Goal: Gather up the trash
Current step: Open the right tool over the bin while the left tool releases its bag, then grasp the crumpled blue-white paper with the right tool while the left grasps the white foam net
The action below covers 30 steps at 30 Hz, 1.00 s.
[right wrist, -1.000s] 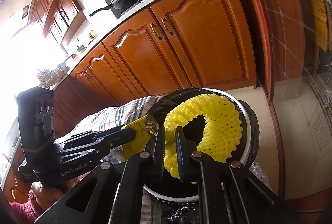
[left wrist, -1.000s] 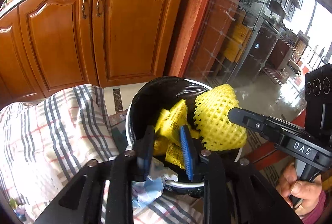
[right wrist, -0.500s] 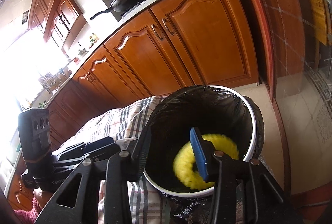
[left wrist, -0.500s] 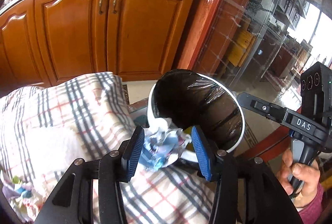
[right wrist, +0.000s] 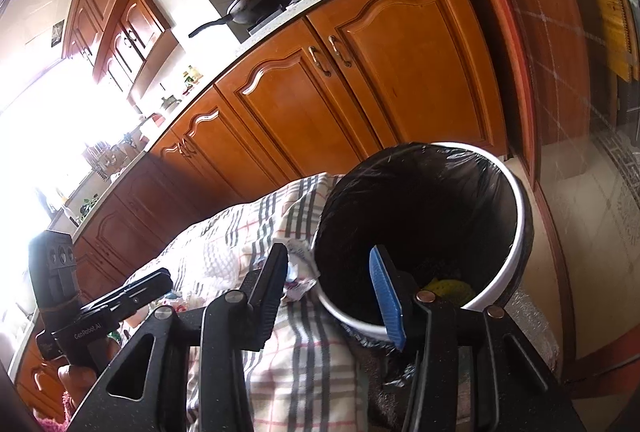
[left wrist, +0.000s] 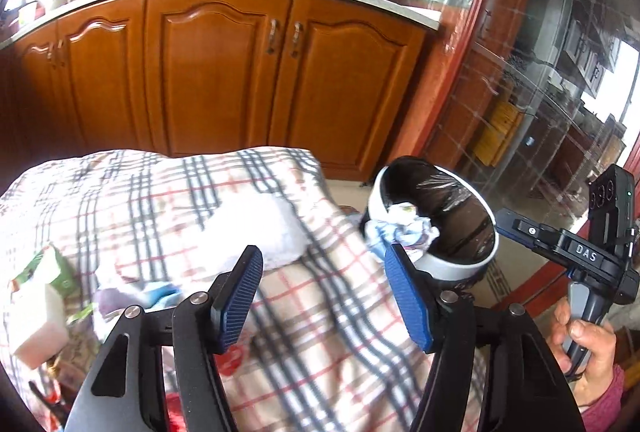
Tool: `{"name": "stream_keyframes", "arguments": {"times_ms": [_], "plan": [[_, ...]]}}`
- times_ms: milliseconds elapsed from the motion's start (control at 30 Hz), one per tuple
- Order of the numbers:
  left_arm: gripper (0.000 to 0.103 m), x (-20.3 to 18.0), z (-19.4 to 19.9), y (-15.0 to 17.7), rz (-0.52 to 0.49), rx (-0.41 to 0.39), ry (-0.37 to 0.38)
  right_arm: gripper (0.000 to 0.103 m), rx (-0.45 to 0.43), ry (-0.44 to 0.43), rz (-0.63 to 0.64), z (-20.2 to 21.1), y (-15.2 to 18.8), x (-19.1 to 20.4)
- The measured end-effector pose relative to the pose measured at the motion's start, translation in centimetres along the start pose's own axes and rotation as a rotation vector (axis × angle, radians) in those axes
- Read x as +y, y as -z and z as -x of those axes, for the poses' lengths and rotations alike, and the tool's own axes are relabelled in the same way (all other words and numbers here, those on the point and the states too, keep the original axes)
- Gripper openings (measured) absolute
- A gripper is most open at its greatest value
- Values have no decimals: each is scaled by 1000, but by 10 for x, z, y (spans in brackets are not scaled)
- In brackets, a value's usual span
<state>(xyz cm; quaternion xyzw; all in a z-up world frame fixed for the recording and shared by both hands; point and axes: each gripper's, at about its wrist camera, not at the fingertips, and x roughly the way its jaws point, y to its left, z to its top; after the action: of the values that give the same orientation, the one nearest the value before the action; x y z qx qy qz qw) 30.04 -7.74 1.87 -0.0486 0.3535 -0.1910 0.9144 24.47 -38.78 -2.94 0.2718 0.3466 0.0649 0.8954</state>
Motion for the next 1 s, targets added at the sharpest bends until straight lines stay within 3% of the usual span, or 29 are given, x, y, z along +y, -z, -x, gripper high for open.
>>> {"name": "stream_keyframes", "arguments": {"times_ms": [200, 500, 600, 1000], "plan": [[68, 14, 22, 15, 20, 1, -39, 65, 10, -5, 32, -8, 14, 22], [79, 19, 32, 13, 29, -5, -57, 75, 29, 11, 82, -21, 23, 48], [84, 19, 25, 5, 26, 7, -70, 75, 29, 39, 117, -27, 23, 55], [84, 8, -37, -25, -23, 84, -124, 75, 96, 99, 145, -69, 10, 49]]}}
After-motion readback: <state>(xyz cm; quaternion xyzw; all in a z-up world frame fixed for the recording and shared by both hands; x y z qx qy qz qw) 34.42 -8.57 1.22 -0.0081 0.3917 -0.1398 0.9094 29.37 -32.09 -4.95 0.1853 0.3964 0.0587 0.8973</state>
